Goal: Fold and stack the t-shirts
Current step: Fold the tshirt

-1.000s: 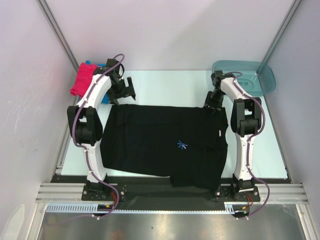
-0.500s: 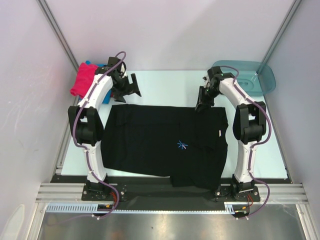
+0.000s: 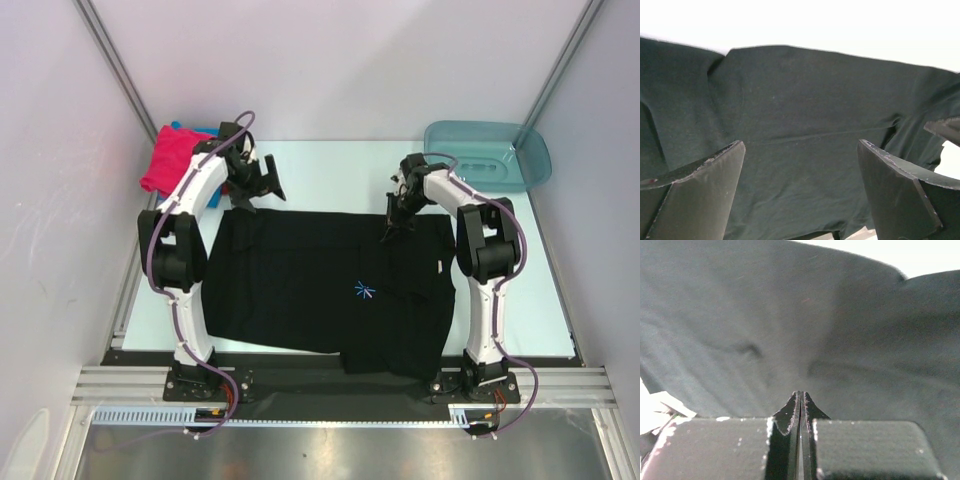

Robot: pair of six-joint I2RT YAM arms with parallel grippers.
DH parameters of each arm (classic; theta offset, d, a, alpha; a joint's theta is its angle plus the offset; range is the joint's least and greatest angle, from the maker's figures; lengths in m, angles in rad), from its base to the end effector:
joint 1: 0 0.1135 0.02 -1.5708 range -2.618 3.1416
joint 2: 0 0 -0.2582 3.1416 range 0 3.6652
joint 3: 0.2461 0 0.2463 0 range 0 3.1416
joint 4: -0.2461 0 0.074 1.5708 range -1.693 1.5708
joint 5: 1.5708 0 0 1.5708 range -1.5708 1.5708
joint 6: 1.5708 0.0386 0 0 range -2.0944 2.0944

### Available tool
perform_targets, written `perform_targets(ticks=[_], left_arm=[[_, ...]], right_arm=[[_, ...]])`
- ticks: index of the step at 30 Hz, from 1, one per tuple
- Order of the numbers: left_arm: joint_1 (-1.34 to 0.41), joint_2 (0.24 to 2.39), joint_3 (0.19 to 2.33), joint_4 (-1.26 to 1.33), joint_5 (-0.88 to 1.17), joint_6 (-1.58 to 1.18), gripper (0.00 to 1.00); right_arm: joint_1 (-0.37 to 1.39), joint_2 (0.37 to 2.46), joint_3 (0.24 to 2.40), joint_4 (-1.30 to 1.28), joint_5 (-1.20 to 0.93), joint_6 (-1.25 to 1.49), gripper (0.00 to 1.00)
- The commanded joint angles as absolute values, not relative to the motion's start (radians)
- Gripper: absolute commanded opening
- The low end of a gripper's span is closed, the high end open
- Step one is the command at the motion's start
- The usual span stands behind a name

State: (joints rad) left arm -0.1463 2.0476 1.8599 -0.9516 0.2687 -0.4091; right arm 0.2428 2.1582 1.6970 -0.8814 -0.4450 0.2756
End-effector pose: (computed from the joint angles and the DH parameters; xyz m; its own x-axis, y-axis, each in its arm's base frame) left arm 0.4248 -0.0730 0.2563 -0.9241 -0.2515 -0.2878 -0.1277 0.9129 -0.3876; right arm 0.4118 0.1191 0.1698 -0.9946 0.0067 -0.1036 -0.0425 0.8843 0.4650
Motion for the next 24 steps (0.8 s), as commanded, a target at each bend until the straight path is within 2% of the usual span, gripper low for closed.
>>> perform_targets(ticks=[1, 14, 24], left_arm=[[-0.152, 1.973, 1.816, -0.917, 0.291, -0.393, 1.0], [-0.153, 1.962, 1.824, -0.937, 0.264, -0.37, 1.0], [-0.155, 1.957, 1.836, -0.96, 0.215, -0.351, 1.0]], right_arm=[[0.258, 2.212, 1.686, -0.856, -0.346, 0.259, 0.0], [0.291, 2.232, 1.559, -0.887, 0.301, 0.321, 0.0], [0.198, 2.215, 1.499, -0.925, 0.523, 0.325, 0.0]])
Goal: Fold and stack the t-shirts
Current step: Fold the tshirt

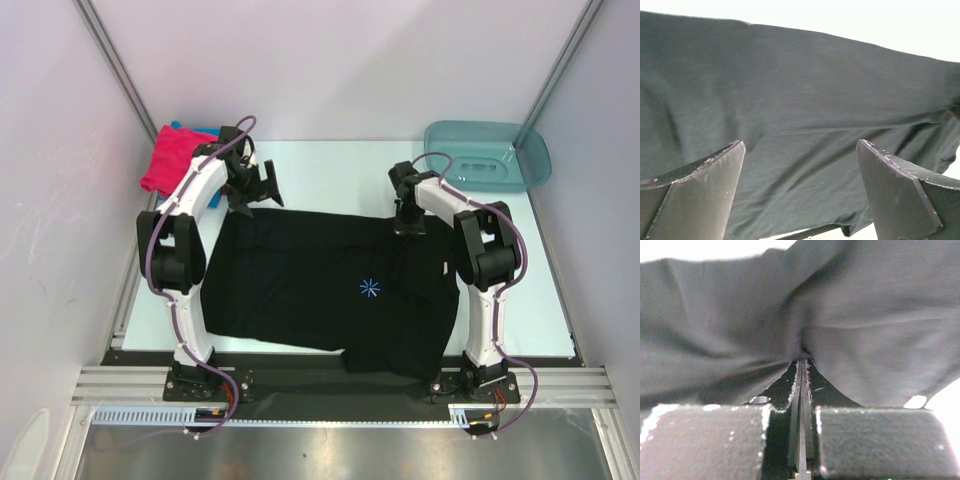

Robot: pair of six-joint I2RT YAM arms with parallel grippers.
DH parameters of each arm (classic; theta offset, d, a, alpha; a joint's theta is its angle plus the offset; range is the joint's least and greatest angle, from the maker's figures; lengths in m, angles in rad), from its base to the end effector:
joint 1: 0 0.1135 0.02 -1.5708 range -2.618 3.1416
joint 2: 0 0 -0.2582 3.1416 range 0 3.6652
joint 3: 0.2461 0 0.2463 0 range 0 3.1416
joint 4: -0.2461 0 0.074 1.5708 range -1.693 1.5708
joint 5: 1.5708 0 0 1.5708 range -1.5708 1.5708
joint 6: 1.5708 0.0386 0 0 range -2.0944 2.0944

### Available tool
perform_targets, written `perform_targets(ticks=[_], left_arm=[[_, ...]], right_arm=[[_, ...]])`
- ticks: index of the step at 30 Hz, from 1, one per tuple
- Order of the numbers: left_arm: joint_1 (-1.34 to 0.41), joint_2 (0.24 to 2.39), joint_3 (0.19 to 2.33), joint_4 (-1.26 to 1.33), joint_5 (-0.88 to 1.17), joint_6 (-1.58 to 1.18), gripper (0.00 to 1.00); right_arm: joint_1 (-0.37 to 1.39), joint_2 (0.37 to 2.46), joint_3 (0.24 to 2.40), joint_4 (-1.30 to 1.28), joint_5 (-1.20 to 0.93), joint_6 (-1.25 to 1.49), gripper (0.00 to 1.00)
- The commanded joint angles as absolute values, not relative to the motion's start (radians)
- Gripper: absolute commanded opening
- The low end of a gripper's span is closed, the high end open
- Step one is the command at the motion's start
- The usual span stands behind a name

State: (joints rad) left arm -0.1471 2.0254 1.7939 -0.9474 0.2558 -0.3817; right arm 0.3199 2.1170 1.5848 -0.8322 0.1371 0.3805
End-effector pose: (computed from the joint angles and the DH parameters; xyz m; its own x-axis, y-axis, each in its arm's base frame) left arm 0.4162 -0.0715 0.2462 -0.9368 -0.2255 -0.2674 -0.1202 0.9255 -0.3593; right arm 0.3941 0.1250 0.1548 -0.9685 0.0667 -0.2400 0.0805 0.9956 -0.0481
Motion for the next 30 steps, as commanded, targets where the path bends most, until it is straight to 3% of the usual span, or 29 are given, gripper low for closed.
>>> perform_targets(ticks=[1, 8, 13, 16, 18, 19, 20, 24, 30], left_arm=[[-0.155, 1.957, 1.838, -0.966, 0.207, -0.348, 1.0], [-0.155, 1.951, 1.844, -0.996, 0.14, -0.325, 1.0], [-0.155, 1.957, 1.842, -0.991, 0.14, -0.333, 1.0], [-0.155, 1.959, 1.844, -0.983, 0.143, -0.337, 1.0], [-0.153, 1.962, 1.841, -0.966, 0.172, -0.341, 1.0], [-0.155, 1.959, 1.835, -0.948, 0.202, -0.339, 1.0], [-0.156, 1.957, 1.821, -0.907, 0.233, -0.333, 1.0], [-0.172, 1.968, 1.795, -0.77, 0.455, -0.325, 1.0], [-0.212, 2.071, 1.85, -0.701, 0.523, -0.339, 1.0]], right_arm=[[0.192, 2.211, 1.497, -0.925, 0.555, 0.313, 0.0], [0.107, 2.204, 1.516, -0.93, 0.603, 0.301, 0.0], [0.115, 2.169, 1.566, -0.897, 0.343, 0.236, 0.0], [0.162, 2.117, 1.607, -0.879, 0.209, 0.21, 0.09], [0.198, 2.091, 1.662, -0.882, 0.131, 0.2, 0.21], [0.21, 2.085, 1.681, -0.882, 0.068, 0.201, 0.28], [0.222, 2.079, 1.706, -0.893, 0.054, 0.206, 0.44], [0.274, 2.069, 1.83, -0.922, -0.034, 0.201, 0.5], [0.287, 2.043, 1.979, -0.956, -0.106, 0.216, 0.54]])
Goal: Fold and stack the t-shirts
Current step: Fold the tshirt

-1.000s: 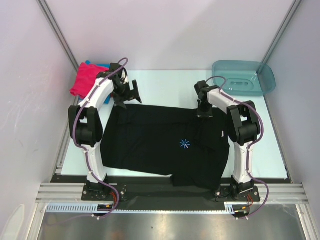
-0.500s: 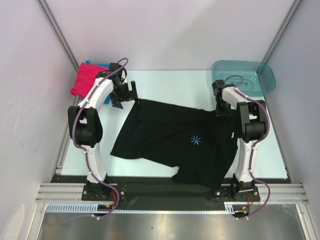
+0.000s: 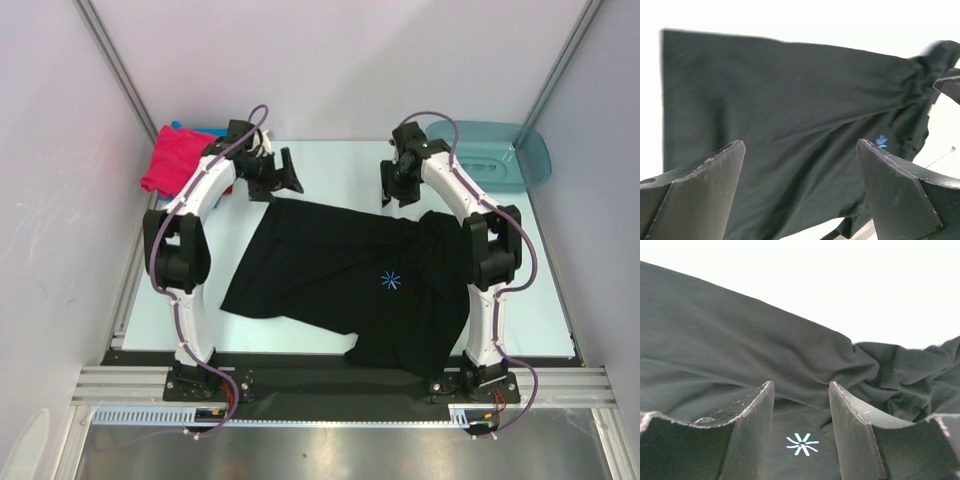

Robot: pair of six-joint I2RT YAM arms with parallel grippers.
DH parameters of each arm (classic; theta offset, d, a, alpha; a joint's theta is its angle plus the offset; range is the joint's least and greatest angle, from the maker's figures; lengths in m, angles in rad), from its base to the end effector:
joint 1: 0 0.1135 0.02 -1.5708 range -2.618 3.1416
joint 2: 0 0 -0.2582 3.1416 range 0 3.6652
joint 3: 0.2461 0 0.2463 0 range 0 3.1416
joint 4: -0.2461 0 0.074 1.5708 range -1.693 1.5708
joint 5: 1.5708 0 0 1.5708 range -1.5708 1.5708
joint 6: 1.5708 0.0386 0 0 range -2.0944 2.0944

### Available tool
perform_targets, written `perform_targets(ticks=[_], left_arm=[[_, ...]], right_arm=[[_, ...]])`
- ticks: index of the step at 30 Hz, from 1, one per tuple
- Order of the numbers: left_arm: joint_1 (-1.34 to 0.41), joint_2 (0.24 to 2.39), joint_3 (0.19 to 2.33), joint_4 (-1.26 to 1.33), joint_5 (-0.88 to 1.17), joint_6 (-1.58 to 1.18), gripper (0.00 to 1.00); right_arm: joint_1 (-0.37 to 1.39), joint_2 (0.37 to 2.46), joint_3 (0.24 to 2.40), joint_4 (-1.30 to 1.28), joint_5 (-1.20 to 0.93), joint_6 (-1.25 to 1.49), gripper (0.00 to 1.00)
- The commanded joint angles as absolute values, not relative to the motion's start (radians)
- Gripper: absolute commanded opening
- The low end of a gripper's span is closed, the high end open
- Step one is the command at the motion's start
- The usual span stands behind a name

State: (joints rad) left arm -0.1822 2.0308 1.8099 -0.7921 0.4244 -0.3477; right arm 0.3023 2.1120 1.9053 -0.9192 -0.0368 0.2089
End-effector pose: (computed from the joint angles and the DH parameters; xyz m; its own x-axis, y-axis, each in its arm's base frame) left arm 0.4285 -0.0951 0.2584 -0.9137 -0.1474 -0.3786 0.0725 0.8578 -0.5088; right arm 0.4269 0.1346 0.2429 -0.9078 -0.0660 -0.4141 -0.1271 0.9844 0.1217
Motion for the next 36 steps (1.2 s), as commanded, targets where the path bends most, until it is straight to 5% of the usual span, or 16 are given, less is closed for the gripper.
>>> perform_targets(ticks=[1, 8, 20, 36], left_arm=[[-0.215, 2.115, 1.853, -0.689, 0.569, -0.345, 1.0], [-0.248, 2.287, 2.012, -0.865, 0.42, -0.321, 1.0], [-0.25, 1.959, 1.712, -0.808, 0.02, -0.443, 1.0], [-0.25, 2.006, 1.577, -0.713, 0.195, -0.466, 1.0]], right_arm=[[0.287, 2.046, 2.0, -0.969, -0.109, 0.219, 0.54], [0.287, 2.059, 2.141, -1.051, -0.103, 0.207, 0.54], [0.282, 2.079, 2.146, -1.063, -0.12, 0.215, 0.53], [0.281, 2.089, 2.172, -1.089, -0.115, 0.216, 0.49]])
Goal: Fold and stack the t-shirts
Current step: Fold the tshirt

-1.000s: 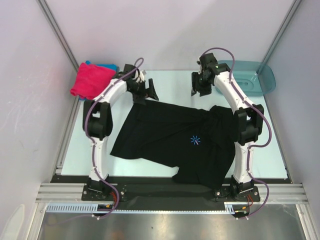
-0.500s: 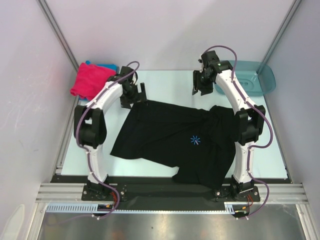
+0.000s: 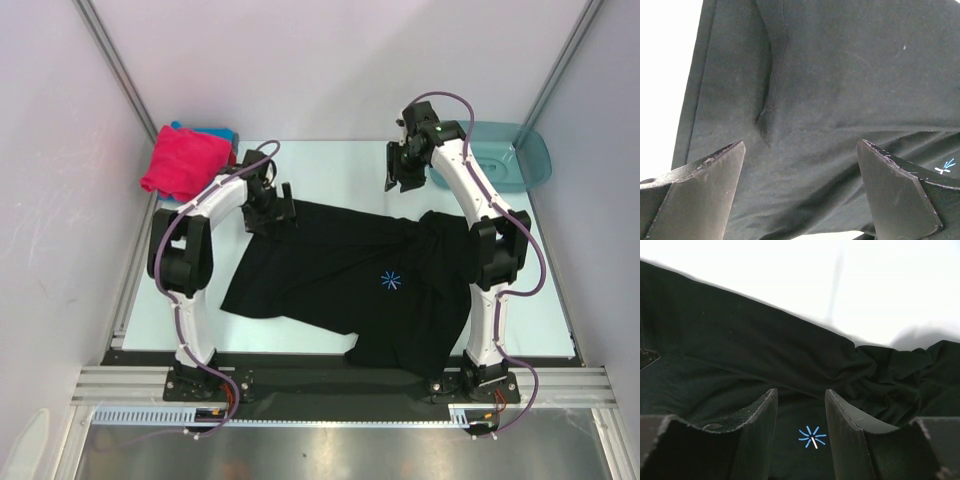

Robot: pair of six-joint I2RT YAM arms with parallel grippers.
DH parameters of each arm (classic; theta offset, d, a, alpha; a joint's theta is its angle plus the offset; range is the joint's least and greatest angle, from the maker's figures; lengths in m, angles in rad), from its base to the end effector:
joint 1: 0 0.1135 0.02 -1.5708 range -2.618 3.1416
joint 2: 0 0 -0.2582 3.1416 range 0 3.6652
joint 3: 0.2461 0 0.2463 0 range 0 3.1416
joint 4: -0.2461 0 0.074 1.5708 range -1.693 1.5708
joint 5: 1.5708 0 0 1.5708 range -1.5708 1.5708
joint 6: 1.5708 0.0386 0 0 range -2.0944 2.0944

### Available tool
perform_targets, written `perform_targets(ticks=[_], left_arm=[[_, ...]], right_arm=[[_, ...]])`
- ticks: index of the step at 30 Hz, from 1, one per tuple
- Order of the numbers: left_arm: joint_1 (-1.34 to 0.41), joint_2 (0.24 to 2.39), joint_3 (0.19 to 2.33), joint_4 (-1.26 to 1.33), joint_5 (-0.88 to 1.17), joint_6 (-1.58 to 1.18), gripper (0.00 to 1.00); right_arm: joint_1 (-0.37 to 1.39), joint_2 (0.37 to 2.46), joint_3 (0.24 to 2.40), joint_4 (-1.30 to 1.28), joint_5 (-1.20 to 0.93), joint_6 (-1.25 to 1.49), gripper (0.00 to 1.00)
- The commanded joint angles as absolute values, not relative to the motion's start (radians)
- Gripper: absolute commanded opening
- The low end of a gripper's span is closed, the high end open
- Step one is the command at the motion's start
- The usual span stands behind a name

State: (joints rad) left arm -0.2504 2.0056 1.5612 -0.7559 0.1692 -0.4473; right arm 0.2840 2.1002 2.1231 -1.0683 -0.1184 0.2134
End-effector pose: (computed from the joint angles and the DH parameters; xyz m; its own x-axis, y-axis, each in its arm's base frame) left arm 0.3964 -0.1081 0.1947 -0.9454 -0.1983 -0.2586 -0.1171 0.9473 -0.2981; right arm 0.4251 0.1288 0.3046 -0.8826 -0.0385 -0.4685 -0.1516 0.9667 0.2061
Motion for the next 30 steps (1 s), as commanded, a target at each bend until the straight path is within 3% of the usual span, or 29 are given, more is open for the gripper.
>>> perform_targets(ticks=[1, 4, 7, 10, 11, 13, 14, 16, 30], left_arm=[[-0.25, 2.011, 1.583, -0.712, 0.193, -0.463, 1.0], [-0.25, 2.034, 1.601, -0.707, 0.19, -0.468, 1.0], [-0.25, 2.054, 1.608, -0.695, 0.201, -0.48, 0.86], [-0.25, 2.074, 1.612, -0.687, 0.21, -0.494, 0.64], [-0.25, 2.077, 1.618, -0.687, 0.21, -0.494, 0.45], [-0.25, 2.088, 1.628, -0.693, 0.201, -0.494, 0.27], [-0.25, 2.089, 1.637, -0.696, 0.198, -0.495, 0.1], [-0.25, 2.092, 1.649, -0.712, 0.187, -0.492, 0.0], [-0.249, 2.063, 1.891, -0.978, -0.198, -0.422, 0.0]], right_arm=[[0.281, 2.088, 2.171, -1.092, -0.114, 0.218, 0.48], [0.281, 2.086, 2.163, -1.106, -0.106, 0.219, 0.48], [0.279, 2.089, 2.161, -1.123, -0.103, 0.221, 0.47], [0.279, 2.088, 2.157, -1.123, -0.095, 0.219, 0.47], [0.278, 2.086, 2.154, -1.124, -0.092, 0.219, 0.47], [0.276, 2.088, 2.155, -1.129, -0.084, 0.218, 0.46], [0.275, 2.089, 2.157, -1.131, -0.084, 0.219, 0.46], [0.275, 2.086, 2.154, -1.132, -0.083, 0.216, 0.46], [0.27, 2.072, 2.102, -1.114, -0.118, 0.213, 0.46]])
